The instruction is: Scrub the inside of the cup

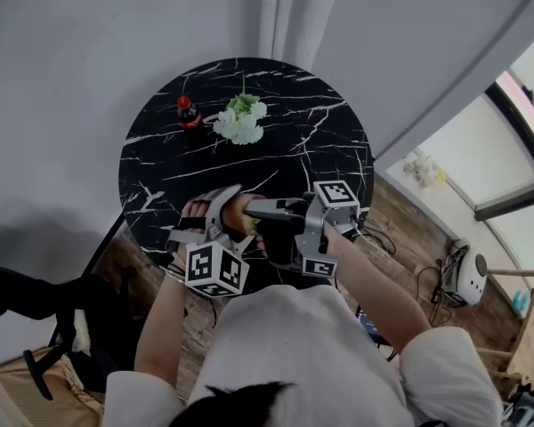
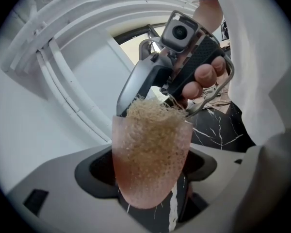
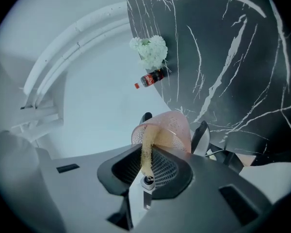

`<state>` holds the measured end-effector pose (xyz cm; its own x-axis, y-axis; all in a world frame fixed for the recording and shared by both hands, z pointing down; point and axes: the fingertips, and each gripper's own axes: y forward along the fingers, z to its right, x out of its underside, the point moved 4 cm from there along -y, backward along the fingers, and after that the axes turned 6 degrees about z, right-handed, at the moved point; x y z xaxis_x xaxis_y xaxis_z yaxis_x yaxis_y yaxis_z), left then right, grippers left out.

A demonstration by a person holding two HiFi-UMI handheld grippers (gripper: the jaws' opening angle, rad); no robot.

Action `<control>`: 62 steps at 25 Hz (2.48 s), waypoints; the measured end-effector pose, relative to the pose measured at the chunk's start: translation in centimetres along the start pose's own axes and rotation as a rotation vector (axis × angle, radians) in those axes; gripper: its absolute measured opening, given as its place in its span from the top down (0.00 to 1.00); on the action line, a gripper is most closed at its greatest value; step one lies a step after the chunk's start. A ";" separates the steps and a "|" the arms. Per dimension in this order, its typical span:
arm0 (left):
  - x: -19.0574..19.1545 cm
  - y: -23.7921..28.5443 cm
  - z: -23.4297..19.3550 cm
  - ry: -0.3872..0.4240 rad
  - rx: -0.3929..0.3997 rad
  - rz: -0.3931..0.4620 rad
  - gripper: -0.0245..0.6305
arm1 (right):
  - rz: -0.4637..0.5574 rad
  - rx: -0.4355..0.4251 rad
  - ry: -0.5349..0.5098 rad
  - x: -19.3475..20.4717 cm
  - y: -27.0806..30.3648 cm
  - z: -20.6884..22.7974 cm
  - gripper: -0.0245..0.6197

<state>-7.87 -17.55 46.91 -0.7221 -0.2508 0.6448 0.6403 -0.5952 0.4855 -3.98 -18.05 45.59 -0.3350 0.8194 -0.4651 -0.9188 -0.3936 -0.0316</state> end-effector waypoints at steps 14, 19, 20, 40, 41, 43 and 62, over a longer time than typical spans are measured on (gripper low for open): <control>0.8 -0.4 -1.2 -0.031 -0.057 0.003 0.39 | 0.113 -0.129 0.036 -0.2 0.9 -0.7 0.87; 0.5 -0.6 -1.6 -0.025 -0.101 0.017 0.39 | 0.165 -0.150 0.093 -0.1 0.8 -0.9 0.87; 0.4 -0.6 -1.7 -0.025 -0.115 0.021 0.39 | 0.183 -0.160 0.114 -0.1 0.8 -1.1 0.87; -1.4 -1.2 -3.0 0.009 -0.295 0.062 0.39 | 0.438 -0.281 0.204 0.7 -0.1 -2.9 0.87; -1.5 -1.2 -3.1 0.009 -0.302 0.063 0.39 | 0.451 -0.293 0.207 0.6 -0.2 -3.0 0.87; -1.6 -1.2 -3.3 0.006 -0.317 0.062 0.39 | 0.486 -0.324 0.217 0.4 -0.4 -3.2 0.87; -2.2 -1.1 -4.5 -0.091 -0.413 0.074 0.39 | 0.680 -0.418 0.231 0.7 -0.9 -5.2 0.87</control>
<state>-8.14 -19.71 42.29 -0.6398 -0.2470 0.7278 0.5175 -0.8385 0.1703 -2.32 -19.22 40.72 -0.6960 0.2581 -0.6701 -0.3624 -0.9319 0.0175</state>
